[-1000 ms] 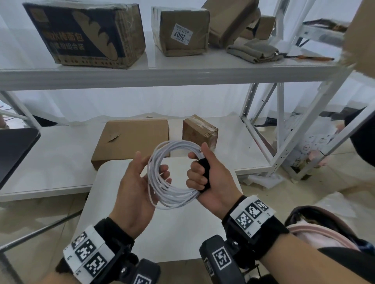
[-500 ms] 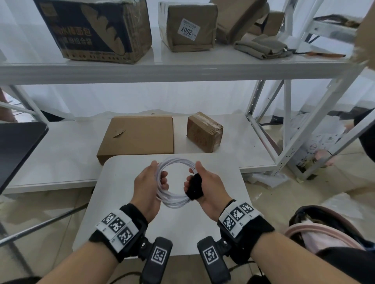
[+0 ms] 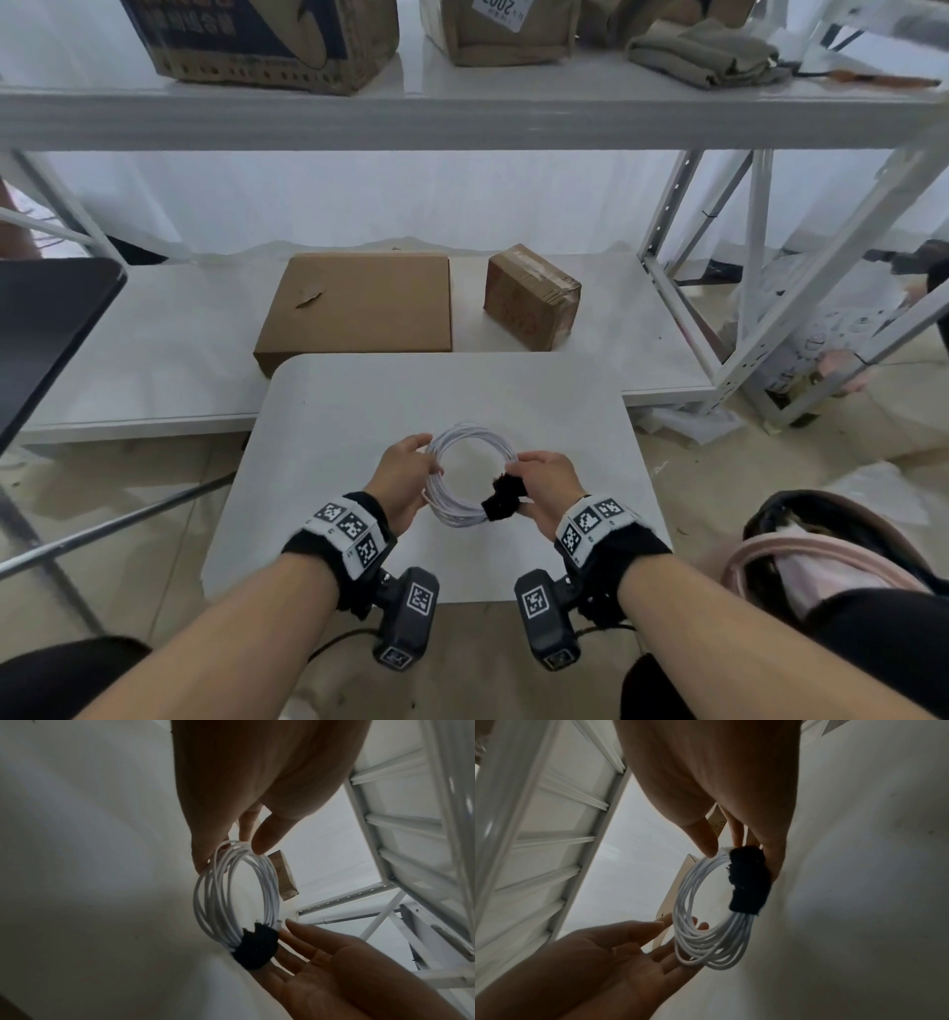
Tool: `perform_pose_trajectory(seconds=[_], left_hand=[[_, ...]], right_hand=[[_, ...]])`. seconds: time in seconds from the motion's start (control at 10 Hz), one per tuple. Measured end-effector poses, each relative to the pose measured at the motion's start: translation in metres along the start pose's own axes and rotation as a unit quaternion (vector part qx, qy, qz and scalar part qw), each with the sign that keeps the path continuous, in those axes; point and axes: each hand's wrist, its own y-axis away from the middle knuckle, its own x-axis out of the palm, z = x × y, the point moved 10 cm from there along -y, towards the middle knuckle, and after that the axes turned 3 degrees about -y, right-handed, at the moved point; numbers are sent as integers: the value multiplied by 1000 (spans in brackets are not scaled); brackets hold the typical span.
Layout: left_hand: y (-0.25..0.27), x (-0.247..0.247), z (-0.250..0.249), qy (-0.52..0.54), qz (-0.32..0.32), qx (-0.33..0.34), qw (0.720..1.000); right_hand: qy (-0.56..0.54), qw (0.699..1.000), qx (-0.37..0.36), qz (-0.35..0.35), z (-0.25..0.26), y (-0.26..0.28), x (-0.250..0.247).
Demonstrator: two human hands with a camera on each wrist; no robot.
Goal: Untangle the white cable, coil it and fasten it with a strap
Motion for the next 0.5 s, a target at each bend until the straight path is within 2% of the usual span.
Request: perform_pose_trajectory(seconds=[0.2,0.3,0.5], left_hand=[[-2,12,14,-47,31,-33,998],[1,13,14,-89,15,-24,996],[4,-2,-8,-117,-53,68,989]], right_hand=[[42,999,23,-21,-9,-7,-5],[80,996,22,-42,-7,-7,-7],[92,995,-17,-39,6,-4,-5]])
